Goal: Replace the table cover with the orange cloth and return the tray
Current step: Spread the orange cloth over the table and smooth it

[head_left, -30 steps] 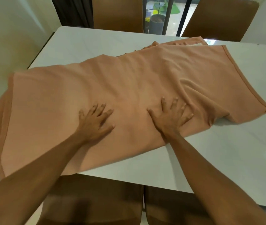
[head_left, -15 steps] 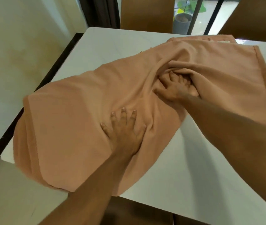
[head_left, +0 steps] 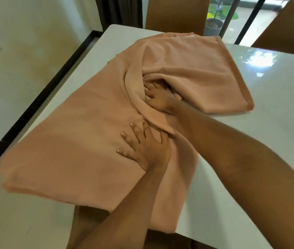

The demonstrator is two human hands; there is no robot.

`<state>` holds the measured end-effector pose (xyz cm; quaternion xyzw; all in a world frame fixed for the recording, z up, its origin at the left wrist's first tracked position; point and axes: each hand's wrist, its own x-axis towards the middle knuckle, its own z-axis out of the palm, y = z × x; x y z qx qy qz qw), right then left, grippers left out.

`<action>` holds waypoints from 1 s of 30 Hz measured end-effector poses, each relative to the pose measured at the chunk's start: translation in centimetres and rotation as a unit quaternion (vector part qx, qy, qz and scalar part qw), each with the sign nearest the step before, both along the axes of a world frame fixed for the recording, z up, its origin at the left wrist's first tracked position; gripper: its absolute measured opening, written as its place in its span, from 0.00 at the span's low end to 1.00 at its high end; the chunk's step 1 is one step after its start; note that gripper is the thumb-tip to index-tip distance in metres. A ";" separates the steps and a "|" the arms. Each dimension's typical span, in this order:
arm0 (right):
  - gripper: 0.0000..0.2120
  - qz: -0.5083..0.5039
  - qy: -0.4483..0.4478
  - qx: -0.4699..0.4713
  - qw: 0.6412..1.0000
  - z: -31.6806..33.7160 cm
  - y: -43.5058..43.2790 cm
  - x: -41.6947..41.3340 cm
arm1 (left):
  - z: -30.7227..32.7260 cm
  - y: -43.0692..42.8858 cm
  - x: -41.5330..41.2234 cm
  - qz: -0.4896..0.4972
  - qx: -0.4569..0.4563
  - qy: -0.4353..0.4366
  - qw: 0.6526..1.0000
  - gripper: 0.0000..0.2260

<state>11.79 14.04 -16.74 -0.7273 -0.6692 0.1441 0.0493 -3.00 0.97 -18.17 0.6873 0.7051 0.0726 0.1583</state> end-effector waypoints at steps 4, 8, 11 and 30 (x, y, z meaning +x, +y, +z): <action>0.29 -0.003 0.009 0.020 1.000 -0.5 -4.0 0.3 | 0.6 -1.4 -0.4 -0.027 -0.038 -0.008 0.999 0.34; 0.28 -0.076 0.007 -0.035 0.996 -0.2 -8.1 5.7 | 1.2 -3.8 -1.6 -0.084 -0.085 -0.016 0.993 0.36; 0.28 -0.260 0.012 -0.077 0.962 0.9 -9.7 10.7 | 2.5 -4.1 -1.0 -0.081 -0.162 -0.043 0.982 0.40; 0.34 -0.361 -0.041 0.015 0.931 -2.1 -17.7 -0.4 | 0.2 8.5 -15.2 -0.452 0.061 0.091 0.885 0.31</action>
